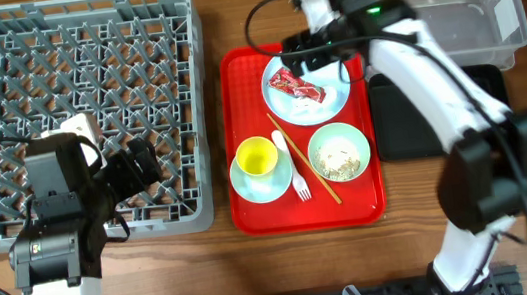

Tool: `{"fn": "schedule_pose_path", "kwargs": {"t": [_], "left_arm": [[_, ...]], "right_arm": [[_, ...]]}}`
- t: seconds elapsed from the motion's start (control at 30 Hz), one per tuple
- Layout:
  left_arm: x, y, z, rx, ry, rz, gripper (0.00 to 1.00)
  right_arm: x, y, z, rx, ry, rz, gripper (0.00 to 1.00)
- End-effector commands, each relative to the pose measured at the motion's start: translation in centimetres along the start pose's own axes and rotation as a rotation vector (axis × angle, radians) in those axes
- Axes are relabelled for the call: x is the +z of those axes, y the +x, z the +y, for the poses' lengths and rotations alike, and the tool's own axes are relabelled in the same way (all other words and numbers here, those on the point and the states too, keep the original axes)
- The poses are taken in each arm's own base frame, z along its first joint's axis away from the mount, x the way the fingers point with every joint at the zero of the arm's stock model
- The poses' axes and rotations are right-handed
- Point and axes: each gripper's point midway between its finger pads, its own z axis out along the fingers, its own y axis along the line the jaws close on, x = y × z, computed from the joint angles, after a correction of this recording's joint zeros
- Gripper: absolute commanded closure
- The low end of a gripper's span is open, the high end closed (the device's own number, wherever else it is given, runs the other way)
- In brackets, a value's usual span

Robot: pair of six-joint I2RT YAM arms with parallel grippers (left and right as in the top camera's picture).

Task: Sort waste into correct bins and load items into the dishwasher rack
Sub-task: 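Reach the right gripper to the plate and grasp the red wrapper, then carry the wrapper with the right gripper and drop it into the clear bin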

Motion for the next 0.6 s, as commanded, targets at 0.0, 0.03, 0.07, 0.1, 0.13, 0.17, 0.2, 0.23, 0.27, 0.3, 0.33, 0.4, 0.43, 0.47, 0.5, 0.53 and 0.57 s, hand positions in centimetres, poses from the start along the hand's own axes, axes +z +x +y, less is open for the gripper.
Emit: {"fn": "schedule_pose_path", "kwargs": {"t": [0.0, 0.03, 0.07, 0.1, 0.13, 0.17, 0.2, 0.23, 0.27, 0.3, 0.33, 0.4, 0.43, 0.47, 0.5, 0.53, 0.57], "left_arm": [[-0.4, -0.7, -0.4, 0.005, 0.005, -0.02, 0.0], [-0.4, -0.7, -0.4, 0.004, 0.005, -0.02, 0.0], [-0.4, -0.7, -0.4, 0.004, 0.005, -0.02, 0.0], [-0.4, -0.7, -0.4, 0.005, 0.005, -0.02, 0.0], [-0.4, -0.7, -0.4, 0.005, 0.005, -0.02, 0.0], [-0.4, -0.7, -0.4, 0.005, 0.005, -0.02, 0.0], [-0.4, -0.7, -0.4, 0.005, 0.005, -0.02, 0.0], [-0.4, -0.7, -0.4, 0.005, 0.005, -0.02, 0.0], [-0.4, -0.7, -0.4, 0.005, 0.005, -0.02, 0.0], [-0.4, -0.7, -0.4, 0.005, 0.005, -0.02, 0.0], [-0.4, -0.7, -0.4, 0.005, 0.005, -0.02, 0.0], [-0.4, -0.7, -0.4, 0.005, 0.005, -0.02, 0.0], [-0.4, -0.7, -0.4, 0.005, 0.005, -0.02, 0.0], [-0.4, -0.7, -0.4, 0.005, 0.005, -0.02, 0.0], [-0.4, -0.7, -0.4, 0.005, 0.005, -0.02, 0.0], [-0.4, -0.7, -0.4, 0.005, 0.005, -0.02, 0.0], [-0.4, -0.7, -0.4, 0.005, 0.005, -0.02, 0.0]], "right_arm": [[4.7, 2.2, -0.4, -0.024, 0.052, 0.104, 0.12], [5.6, 2.8, -0.6, -0.006, 0.062, 0.127, 0.14], [6.4, 3.4, -0.8, 0.017, 0.079, 0.148, 0.16], [7.4, 4.1, -1.1, 0.03, 0.092, 0.173, 0.21], [7.8, 4.4, -1.2, 0.042, 0.093, 0.183, 0.23], [8.1, 4.5, -1.3, 0.05, 0.093, 0.187, 0.29], [8.3, 4.6, -1.3, 0.053, 0.094, 0.189, 0.37], [8.4, 4.6, -1.4, 0.06, 0.095, 0.186, 0.52], [8.3, 4.6, -1.5, 0.074, 0.104, 0.186, 0.62], [8.3, 4.6, -1.6, 0.076, 0.109, 0.188, 0.77], [8.3, 4.7, -1.6, 0.081, 0.112, 0.189, 0.86], [8.2, 4.8, -1.6, 0.095, 0.114, 0.193, 0.96], [8.0, 4.6, -1.6, 0.11, 0.115, 0.188, 0.96], [7.5, 4.3, -1.6, 0.13, 0.116, 0.174, 0.96], [6.5, 3.4, -1.7, 0.149, 0.118, 0.142, 0.96], [5.5, 2.5, -1.9, 0.164, 0.122, 0.109, 0.96], [3.9, 1.2, -2.2, 0.183, 0.124, 0.055, 0.96]]}}
